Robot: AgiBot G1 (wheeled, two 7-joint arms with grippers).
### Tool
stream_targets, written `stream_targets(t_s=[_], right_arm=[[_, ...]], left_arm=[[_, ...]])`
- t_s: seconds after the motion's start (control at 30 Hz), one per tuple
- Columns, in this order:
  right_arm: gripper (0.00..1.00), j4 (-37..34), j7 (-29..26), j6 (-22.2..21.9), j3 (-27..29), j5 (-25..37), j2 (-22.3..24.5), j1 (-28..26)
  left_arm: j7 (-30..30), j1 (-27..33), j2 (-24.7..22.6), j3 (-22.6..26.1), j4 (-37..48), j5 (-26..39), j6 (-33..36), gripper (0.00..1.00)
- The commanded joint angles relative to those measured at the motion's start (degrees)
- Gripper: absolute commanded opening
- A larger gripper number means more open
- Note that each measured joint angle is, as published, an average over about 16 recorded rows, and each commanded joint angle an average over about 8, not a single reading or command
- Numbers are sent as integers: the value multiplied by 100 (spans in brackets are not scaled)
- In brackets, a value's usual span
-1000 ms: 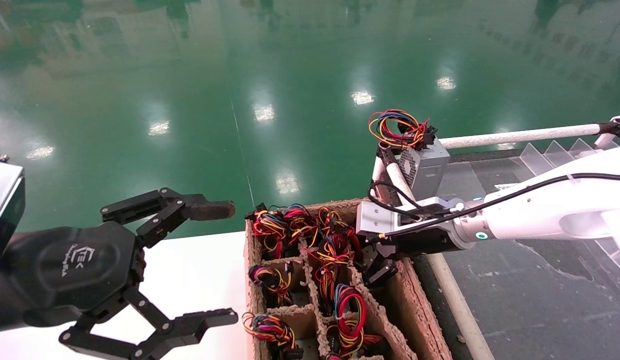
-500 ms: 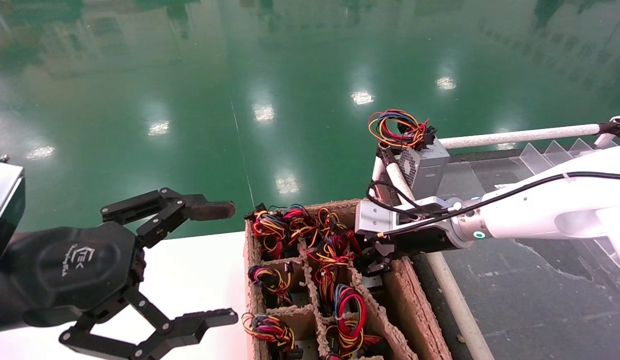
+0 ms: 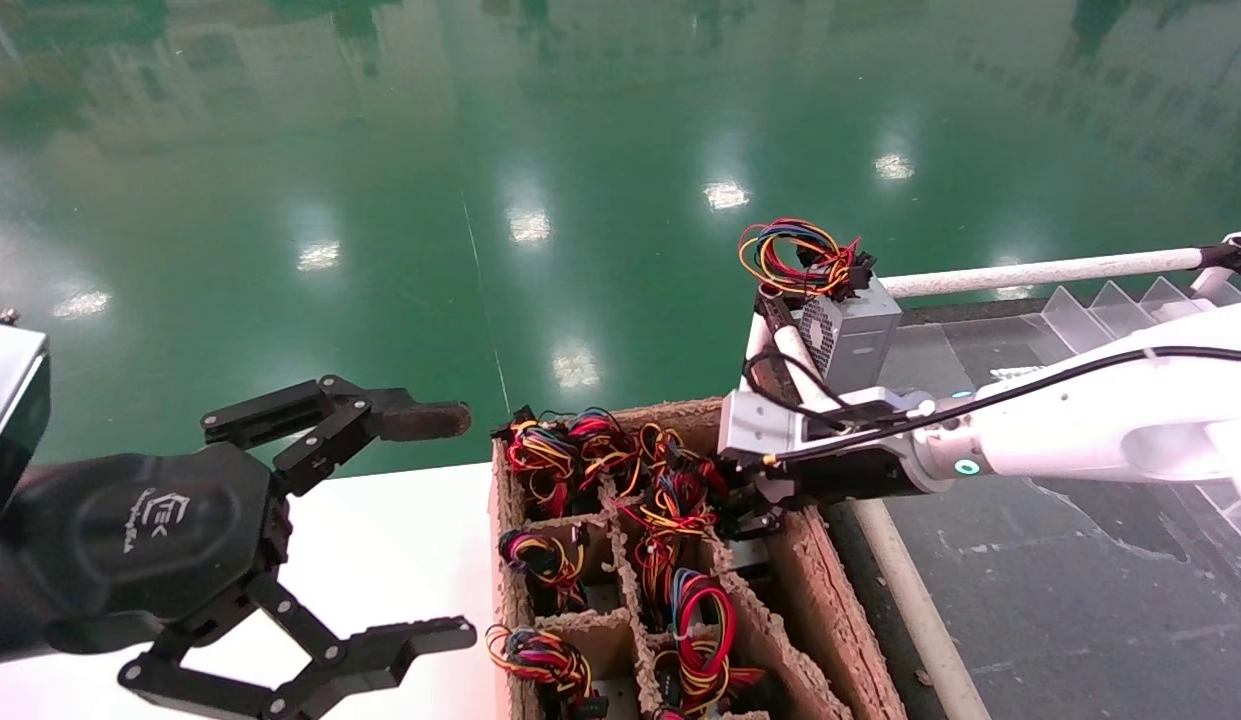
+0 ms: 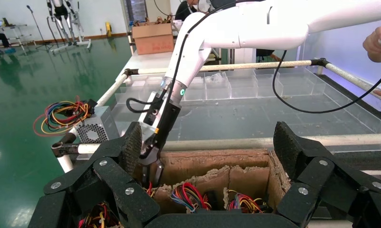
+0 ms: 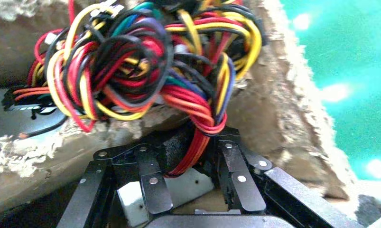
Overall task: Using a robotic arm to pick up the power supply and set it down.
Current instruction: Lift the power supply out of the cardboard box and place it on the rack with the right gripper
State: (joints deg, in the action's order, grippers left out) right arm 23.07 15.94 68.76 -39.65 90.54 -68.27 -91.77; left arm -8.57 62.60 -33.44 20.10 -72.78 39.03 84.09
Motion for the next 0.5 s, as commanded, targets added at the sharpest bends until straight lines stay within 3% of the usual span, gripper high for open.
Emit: stream_targets(t_s=[0.03, 0.5], right_arm=[[0, -5, 8, -9, 39, -51, 33, 0], [0, 125, 0, -78, 434, -570, 389, 27]], left_arm=[[0, 0, 0, 0, 0, 0, 0, 100], [1, 0, 1, 1, 0, -1, -1, 100]])
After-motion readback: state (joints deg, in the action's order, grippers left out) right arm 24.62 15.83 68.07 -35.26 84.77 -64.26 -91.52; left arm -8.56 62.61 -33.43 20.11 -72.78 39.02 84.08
